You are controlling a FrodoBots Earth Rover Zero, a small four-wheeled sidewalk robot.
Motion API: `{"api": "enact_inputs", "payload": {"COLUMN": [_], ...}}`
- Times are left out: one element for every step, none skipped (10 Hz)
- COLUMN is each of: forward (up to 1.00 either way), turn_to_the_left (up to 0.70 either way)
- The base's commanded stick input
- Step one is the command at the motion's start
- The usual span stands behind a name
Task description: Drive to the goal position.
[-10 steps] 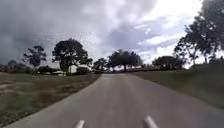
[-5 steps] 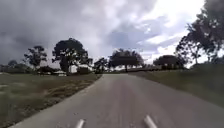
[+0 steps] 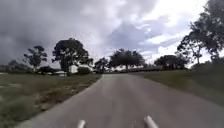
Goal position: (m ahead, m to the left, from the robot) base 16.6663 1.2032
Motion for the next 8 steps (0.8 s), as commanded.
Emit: {"api": "enact_inputs", "payload": {"forward": [0.7,0.7,0.7,0.7,0.7,0.7,0.7,0.7], "turn_to_the_left": [0.0,0.0,0.0,0.0,0.0,0.0,-0.02,-0.17]}}
